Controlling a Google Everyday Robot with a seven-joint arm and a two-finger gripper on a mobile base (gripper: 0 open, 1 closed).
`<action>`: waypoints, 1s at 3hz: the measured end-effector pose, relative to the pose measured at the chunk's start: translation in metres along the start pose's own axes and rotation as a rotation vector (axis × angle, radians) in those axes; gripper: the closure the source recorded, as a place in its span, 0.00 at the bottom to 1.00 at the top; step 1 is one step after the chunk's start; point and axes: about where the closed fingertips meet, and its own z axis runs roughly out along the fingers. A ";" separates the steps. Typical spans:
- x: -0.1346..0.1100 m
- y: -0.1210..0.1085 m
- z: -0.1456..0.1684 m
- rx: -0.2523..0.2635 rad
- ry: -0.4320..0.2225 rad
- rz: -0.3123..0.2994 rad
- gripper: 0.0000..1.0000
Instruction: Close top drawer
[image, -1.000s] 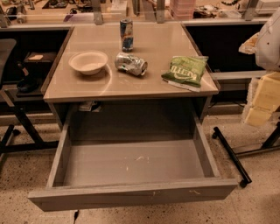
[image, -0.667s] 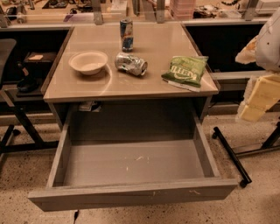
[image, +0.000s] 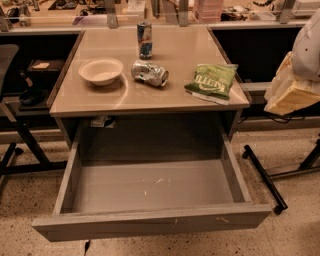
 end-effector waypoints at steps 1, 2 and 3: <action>0.000 0.000 0.000 0.000 0.000 0.000 0.88; 0.001 0.005 -0.003 0.004 -0.010 -0.002 1.00; 0.003 0.041 0.010 -0.035 -0.032 0.011 1.00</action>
Offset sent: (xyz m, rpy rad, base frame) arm -0.0140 -0.0024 -0.0023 0.0167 0.0096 0.0093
